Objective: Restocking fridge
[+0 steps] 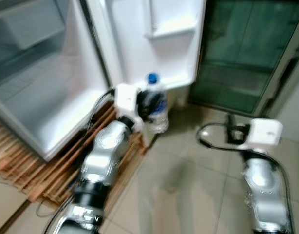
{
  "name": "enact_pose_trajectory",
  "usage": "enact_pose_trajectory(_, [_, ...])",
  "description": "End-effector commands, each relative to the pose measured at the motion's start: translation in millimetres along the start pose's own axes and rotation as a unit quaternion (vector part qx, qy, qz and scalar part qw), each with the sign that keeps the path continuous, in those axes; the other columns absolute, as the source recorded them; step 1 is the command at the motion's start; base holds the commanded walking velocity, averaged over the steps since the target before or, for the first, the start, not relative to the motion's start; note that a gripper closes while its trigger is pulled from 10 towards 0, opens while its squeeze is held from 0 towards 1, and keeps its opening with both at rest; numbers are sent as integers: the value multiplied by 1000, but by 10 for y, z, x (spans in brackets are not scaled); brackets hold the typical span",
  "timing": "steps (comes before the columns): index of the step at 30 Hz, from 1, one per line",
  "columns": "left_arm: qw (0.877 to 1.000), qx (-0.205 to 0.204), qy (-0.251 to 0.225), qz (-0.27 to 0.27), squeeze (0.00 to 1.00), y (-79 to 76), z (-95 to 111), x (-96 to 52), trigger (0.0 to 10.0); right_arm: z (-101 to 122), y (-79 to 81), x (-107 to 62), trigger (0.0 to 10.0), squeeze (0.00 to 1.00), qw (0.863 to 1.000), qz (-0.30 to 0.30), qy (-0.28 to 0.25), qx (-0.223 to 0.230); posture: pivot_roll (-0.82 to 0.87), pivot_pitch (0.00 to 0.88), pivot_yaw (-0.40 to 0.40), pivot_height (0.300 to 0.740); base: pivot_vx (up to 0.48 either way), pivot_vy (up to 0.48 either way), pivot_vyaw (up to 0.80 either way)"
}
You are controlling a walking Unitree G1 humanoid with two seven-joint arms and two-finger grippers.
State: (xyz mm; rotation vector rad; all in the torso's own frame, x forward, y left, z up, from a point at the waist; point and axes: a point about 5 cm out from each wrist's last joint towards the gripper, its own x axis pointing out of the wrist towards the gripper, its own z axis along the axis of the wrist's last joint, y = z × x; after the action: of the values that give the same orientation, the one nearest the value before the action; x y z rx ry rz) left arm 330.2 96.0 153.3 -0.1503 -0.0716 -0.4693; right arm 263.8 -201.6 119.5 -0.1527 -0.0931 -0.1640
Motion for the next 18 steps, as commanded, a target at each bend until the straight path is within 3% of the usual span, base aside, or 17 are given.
enact_pose_trajectory(1, [1000,2,-19,-13,0,-69,102,65,10000,2,-16,10,10000,0,1000,0,1,-8,-216,0,122,740,458,0,781])
enact_pose_trajectory(13, [1000,2,-23,-6,0,-40,143,104,10000,-15,19,41,10000,0,1000,6,6,-7,-218,0,125,740,459,0,693])
enact_pose_trajectory(18, [998,17,-33,-44,0,-157,244,178,10000,-14,27,43,10000,0,1000,8,5,-3,-220,0,125,740,452,0,0])
